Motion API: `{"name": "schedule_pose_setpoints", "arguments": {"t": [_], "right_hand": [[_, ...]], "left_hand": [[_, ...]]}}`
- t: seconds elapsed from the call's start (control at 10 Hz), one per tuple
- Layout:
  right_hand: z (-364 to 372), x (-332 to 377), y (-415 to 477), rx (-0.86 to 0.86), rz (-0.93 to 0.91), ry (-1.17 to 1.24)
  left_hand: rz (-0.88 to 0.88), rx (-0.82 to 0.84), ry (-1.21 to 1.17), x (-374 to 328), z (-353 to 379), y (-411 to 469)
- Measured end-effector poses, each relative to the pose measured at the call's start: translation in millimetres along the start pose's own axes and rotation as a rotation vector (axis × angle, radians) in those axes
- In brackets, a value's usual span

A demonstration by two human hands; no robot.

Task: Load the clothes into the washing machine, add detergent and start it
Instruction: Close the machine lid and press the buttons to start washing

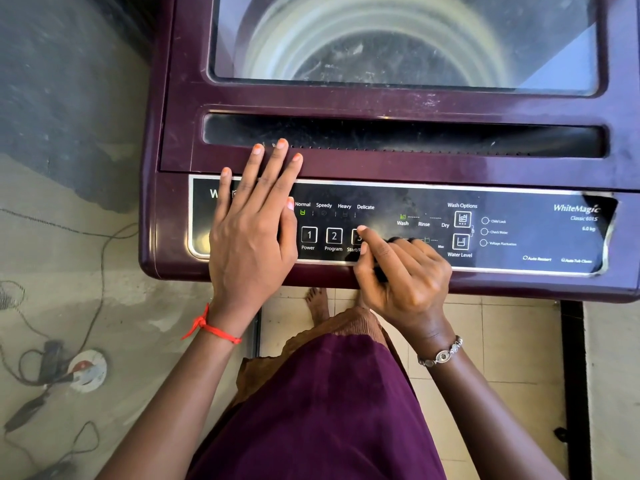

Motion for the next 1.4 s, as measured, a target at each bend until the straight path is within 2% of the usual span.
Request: {"name": "schedule_pose_setpoints", "arguments": {"t": [1.4], "right_hand": [[-0.5,-1.1,-2.1,-0.036,0.0,-0.018]], "left_hand": [[0.001,0.002,0.002,-0.9,0.1,0.0]]}}
Point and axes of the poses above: each hand's wrist, its own y-axis towards the middle knuckle, its own z-axis out of the palm, x = y × z, the point moved 1 cm from there along y, towards the middle knuckle, and after that the axes turned 11 degrees about y, right-handed, at the moved point
